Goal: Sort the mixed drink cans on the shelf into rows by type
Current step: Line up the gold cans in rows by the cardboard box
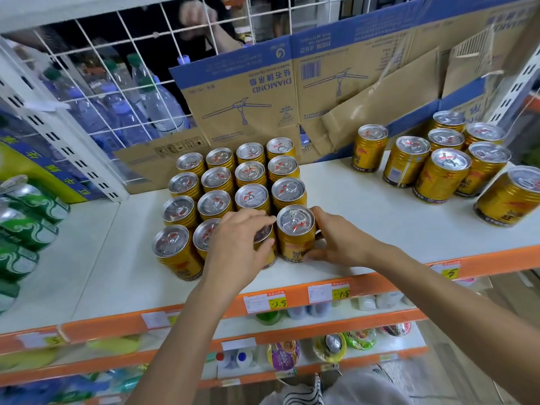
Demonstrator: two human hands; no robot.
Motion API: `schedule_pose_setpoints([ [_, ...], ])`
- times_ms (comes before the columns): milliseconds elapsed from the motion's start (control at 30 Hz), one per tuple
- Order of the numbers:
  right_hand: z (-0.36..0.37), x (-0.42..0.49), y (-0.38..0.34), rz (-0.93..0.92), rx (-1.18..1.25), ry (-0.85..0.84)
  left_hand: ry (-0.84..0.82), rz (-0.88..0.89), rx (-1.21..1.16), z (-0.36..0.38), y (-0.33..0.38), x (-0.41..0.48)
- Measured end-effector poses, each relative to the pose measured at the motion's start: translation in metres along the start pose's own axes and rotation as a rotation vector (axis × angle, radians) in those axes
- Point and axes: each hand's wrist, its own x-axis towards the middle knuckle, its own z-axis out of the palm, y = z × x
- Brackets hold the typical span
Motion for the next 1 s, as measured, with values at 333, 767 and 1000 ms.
schedule_pose_setpoints([
  [333,0.0,0.0012,-0.0007,0.005,-0.015,-0.046,-0.005,-0.005,-0.007,-0.0003,-0.0007,0.003],
  [767,-0.0027,0.0018,0.0025,-0.029,-0.048,-0.063,-0.049,-0.005,0.109,0.0039,0.0066,0.002],
  [1000,-0.0011,0.0028,0.0075,-0.045,-0.057,-0.057,-0.034,0.0,0.09,0.004,0.0066,0.0036],
])
